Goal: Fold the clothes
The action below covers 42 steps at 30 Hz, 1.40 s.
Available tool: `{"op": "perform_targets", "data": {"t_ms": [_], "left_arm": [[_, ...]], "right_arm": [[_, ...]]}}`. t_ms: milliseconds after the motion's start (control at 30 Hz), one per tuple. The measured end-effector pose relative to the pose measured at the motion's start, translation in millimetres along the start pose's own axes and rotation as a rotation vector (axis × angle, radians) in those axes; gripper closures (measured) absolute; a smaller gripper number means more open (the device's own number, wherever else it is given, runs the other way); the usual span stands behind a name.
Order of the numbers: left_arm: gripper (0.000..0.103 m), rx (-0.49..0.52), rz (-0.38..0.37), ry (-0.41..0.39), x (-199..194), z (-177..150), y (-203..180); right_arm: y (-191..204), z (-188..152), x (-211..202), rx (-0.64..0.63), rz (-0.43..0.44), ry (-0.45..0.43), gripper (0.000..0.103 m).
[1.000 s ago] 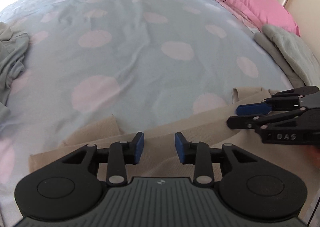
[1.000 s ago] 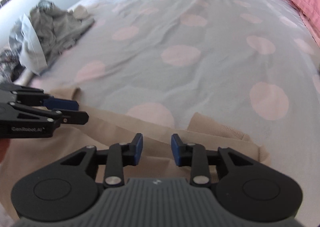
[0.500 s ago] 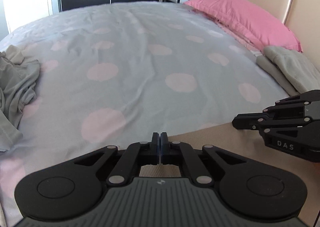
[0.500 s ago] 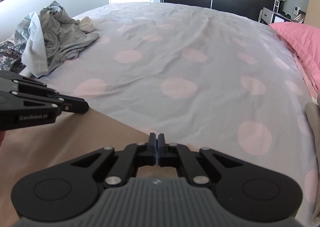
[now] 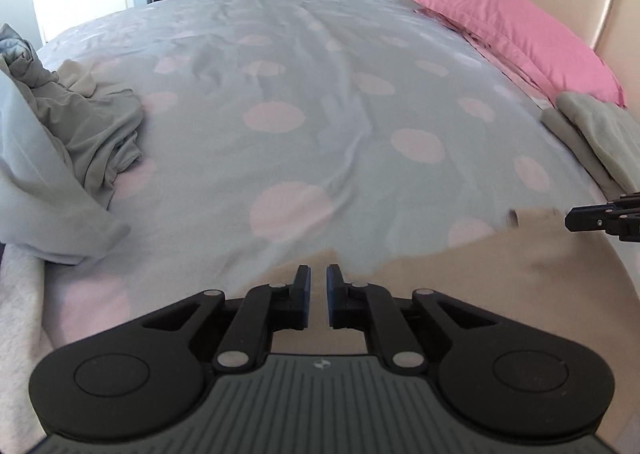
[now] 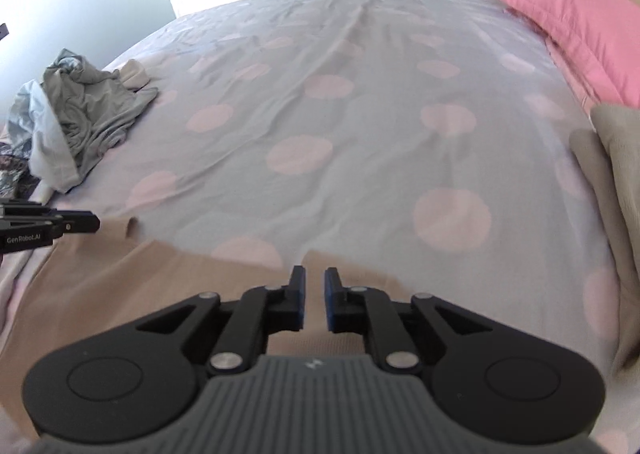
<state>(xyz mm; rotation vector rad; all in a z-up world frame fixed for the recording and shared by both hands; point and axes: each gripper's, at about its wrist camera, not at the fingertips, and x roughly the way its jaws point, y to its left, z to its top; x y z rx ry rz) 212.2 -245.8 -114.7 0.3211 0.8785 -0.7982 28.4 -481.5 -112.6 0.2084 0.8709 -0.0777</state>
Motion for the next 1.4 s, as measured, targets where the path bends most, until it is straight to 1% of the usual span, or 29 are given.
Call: {"op": "perform_targets", "data": {"t_ms": [67, 133, 167, 233, 267, 300, 333, 400, 433, 500, 533, 567, 633, 700, 733, 833, 900, 933, 967, 1033, 1100, 1200, 1267, 1300, 1333, 1367, 1400], "left_arm": [[0.098, 0.039, 0.034, 0.008, -2.3, -10.3, -2.0], [0.098, 0.028, 0.084, 0.054, 6.8, -19.8, 4.9], [0.098, 0.02, 0.109, 0.079, 11.8, -24.4, 8.9], [0.098, -0.021, 0.122, 0.08, 16.1, -31.2, 21.0], [0.098, -0.024, 0.134, 0.075, 15.3, -32.3, 23.9], [0.098, -0.022, 0.148, 0.069, 13.9, -33.0, 26.2], [0.098, -0.021, 0.166, 0.068, 11.9, -32.8, 27.3], [0.098, -0.021, 0.177, 0.076, 6.5, -32.0, 28.2], [0.098, -0.021, 0.175, 0.074, 5.1, -31.4, 27.1], [0.098, -0.021, 0.169, 0.07, 2.8, -30.0, 24.2], [0.098, -0.02, 0.166, 0.068, 1.7, -29.3, 22.7], [0.098, -0.02, 0.163, 0.066, 0.5, -28.6, 21.2], [0.098, -0.02, 0.157, 0.061, -1.8, -27.2, 18.3], [0.098, -0.019, 0.151, 0.057, -4.1, -25.8, 15.4], [0.098, -0.019, 0.156, 0.069, -1.1, -25.6, 13.4], [0.098, -0.034, 0.164, 0.107, 8.4, -27.4, 12.4], [0.098, -0.03, 0.164, 0.105, 9.4, -29.5, 12.5], [0.098, -0.026, 0.164, 0.104, 9.9, -29.9, 12.6], [0.098, -0.024, 0.164, 0.103, 10.3, -30.2, 12.7], [0.098, -0.022, 0.164, 0.103, 11.1, -30.8, 13.0], [0.098, -0.028, 0.164, 0.101, 11.2, -31.0, 13.1], [0.098, -0.034, 0.162, 0.1, 10.9, -31.4, 13.0], [0.098, -0.035, 0.16, 0.1, 10.4, -31.5, 13.3], [0.098, -0.036, 0.159, 0.1, 10.1, -31.6, 13.5], [0.098, -0.042, 0.155, 0.097, 8.8, -31.9, 14.5], [0.098, -0.05, 0.149, 0.092, 7.2, -32.4, 15.8], [0.098, -0.058, 0.144, 0.088, 5.6, -32.8, 17.1]], "right_arm": [[2.3, -13.4, 1.5, -0.033, -0.03, 0.022, 0.09], [4.5, -26.9, 3.1, -0.067, -0.059, 0.045, 0.09], [-0.5, -32.0, 5.5, -0.056, -0.08, 0.052, 0.09], [-18.5, -40.5, 12.5, 0.002, -0.131, 0.062, 0.093], [-26.9, -42.8, 14.1, 0.029, -0.153, 0.063, 0.094], [-33.1, -42.9, 13.9, 0.046, -0.172, 0.062, 0.099], [-35.2, -41.7, 12.4, 0.047, -0.188, 0.063, 0.103], [-34.6, -38.1, 7.0, 0.03, -0.218, 0.058, 0.103], [-32.9, -36.0, 2.7, 0.017, -0.232, 0.045, 0.1], [-33.2, -29.7, -6.6, 0.016, -0.252, 0.011, 0.09], [-33.8, -26.3, -11.3, 0.018, -0.26, -0.007, 0.089], [-35.4, -21.9, -15.1, 0.037, -0.236, -0.017, 0.089], [-39.2, -12.3, -19.6, 0.091, -0.154, -0.027, 0.087], [-33.8, -3.9, -14.7, 0.092, -0.125, -0.014, 0.086], [-30.7, -0.6, -9.7, 0.087, -0.124, -0.002, 0.086], [-28.5, 1.5, 14.7, 0.1, -0.151, 0.079, 0.086], [-31.1, -3.0, 29.3, 0.124, -0.164, 0.132, 0.086], [-32.2, -4.5, 32.7, 0.131, -0.166, 0.137, 0.087], [-33.2, -5.5, 33.6, 0.136, -0.165, 0.129, 0.087], [-34.5, -6.2, 34.1, 0.137, -0.163, 0.115, 0.1], [-34.0, -3.9, 29.6, 0.124, -0.164, 0.09, 0.102], [-38.7, 5.0, 10.2, 0.163, -0.184, -0.043, 0.102], [-44.8, 11.2, 6.0, 0.207, -0.198, -0.077, 0.102], [-46.6, 14.1, 6.0, 0.214, -0.22, -0.082, 0.102], [-48.0, 16.4, 6.3, 0.215, -0.251, -0.082, 0.096], [-50.3, 17.8, 7.0, 0.221, -0.266, -0.071, 0.093], [-53.3, 17.4, 6.8, 0.231, -0.258, -0.059, 0.085]]}}
